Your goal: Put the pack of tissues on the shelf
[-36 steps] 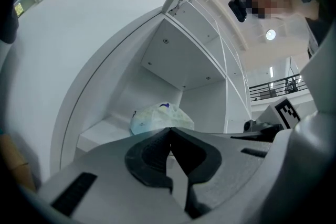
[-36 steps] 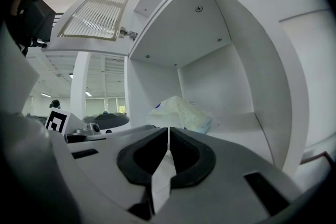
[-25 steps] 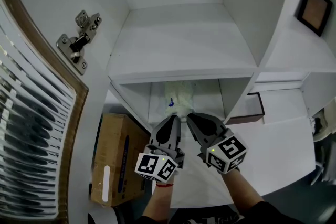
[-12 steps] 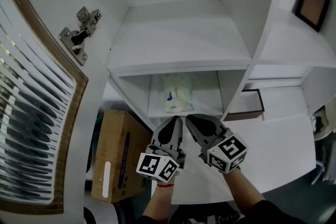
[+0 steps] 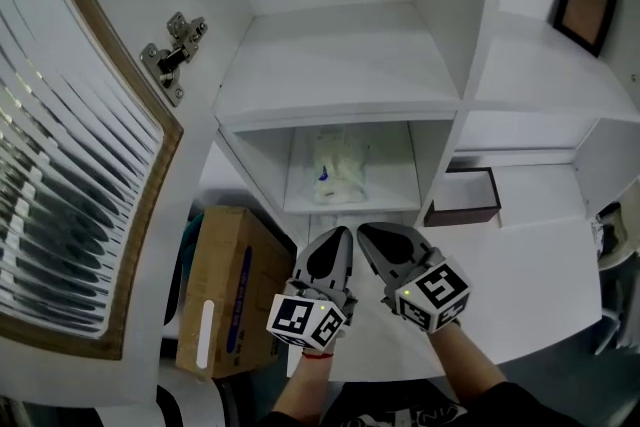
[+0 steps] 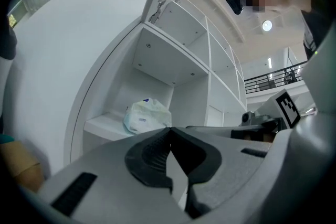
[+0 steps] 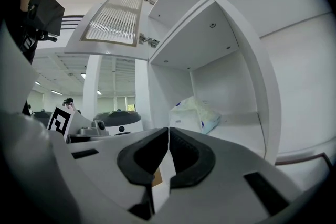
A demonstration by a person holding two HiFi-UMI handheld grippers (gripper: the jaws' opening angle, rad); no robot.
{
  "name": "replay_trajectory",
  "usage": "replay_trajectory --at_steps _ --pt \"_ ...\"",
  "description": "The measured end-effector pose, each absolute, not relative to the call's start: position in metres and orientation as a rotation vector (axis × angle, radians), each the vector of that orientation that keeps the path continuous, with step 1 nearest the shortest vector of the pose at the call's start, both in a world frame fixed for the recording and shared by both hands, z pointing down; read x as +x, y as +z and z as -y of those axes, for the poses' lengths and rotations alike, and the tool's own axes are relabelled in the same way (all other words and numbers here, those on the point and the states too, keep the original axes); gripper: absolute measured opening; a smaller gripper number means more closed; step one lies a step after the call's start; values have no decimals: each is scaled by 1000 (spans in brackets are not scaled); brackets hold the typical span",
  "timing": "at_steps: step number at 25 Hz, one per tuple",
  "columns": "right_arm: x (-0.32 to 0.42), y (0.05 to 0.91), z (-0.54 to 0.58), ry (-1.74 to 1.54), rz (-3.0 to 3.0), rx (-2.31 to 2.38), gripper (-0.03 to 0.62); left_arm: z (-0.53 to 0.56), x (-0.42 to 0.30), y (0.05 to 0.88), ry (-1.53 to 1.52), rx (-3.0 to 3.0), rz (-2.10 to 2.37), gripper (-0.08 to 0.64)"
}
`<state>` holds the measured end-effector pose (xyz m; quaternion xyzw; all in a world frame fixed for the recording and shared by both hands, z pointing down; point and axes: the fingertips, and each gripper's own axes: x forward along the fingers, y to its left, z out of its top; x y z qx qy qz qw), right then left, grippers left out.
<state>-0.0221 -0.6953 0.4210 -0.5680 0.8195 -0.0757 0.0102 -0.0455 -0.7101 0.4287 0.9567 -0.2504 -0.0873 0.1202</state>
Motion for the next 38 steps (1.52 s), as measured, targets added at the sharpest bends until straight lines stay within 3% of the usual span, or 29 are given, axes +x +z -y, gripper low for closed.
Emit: replay_trajectory --at_steps 38 --pt "-33 388 627 -185 -2614 -1735 5 657 -77 402 -197 2838 747 6"
